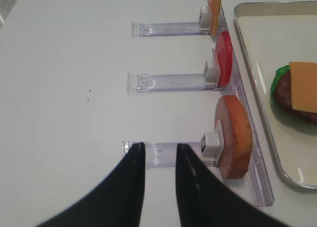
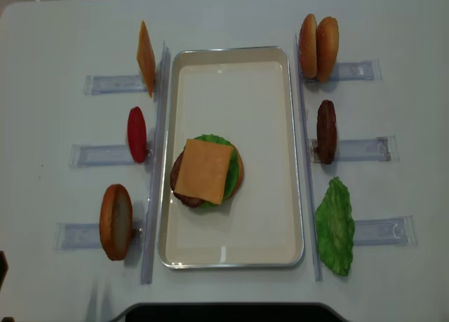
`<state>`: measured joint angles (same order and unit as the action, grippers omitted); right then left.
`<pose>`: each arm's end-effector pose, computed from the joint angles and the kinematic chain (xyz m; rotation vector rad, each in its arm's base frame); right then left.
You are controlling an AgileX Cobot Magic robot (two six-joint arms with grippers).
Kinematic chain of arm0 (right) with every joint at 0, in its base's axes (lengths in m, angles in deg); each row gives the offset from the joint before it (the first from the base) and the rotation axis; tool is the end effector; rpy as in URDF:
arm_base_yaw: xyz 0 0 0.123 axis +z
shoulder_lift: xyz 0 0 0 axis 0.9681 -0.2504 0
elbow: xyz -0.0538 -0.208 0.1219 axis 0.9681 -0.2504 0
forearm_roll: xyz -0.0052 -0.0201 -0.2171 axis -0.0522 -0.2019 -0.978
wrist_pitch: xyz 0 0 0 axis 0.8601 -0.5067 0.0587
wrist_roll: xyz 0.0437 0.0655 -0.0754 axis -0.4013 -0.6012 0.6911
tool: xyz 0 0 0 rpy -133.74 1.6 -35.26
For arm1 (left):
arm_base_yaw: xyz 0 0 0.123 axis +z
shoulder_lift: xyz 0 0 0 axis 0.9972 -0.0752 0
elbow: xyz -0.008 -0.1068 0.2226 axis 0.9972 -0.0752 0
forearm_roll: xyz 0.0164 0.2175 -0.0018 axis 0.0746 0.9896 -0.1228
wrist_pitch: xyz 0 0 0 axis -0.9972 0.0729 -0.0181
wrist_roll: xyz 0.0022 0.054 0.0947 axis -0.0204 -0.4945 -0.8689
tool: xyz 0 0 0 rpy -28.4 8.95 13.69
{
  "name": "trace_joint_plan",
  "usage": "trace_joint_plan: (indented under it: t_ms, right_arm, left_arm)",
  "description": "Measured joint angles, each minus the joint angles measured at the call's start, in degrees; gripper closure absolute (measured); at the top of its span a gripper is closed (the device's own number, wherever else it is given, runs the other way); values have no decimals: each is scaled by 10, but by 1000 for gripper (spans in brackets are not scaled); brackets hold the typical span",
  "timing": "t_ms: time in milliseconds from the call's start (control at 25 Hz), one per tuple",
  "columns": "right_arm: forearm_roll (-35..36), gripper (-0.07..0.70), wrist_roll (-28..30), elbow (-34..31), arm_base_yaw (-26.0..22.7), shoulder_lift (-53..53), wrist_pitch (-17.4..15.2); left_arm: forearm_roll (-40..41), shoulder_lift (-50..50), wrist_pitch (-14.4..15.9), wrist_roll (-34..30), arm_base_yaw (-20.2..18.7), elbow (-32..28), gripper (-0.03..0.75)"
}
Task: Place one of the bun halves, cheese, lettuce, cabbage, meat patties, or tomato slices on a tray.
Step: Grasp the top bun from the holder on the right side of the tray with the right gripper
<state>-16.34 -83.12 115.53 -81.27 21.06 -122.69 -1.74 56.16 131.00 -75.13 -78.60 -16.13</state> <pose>0.0139 -0.0014 0.2478 0.1057 2.0991 -0.0605 0.0178 -0.0026 0.2414 -0.0250 2.1048 0.0735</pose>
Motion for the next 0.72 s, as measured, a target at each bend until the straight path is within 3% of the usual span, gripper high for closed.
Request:
trace_joint_plan:
  t_ms: [720]
  right_arm:
    - [0, 148, 0, 0, 0, 0, 0]
  left_arm:
    - [0, 0, 0, 0, 0, 0, 555]
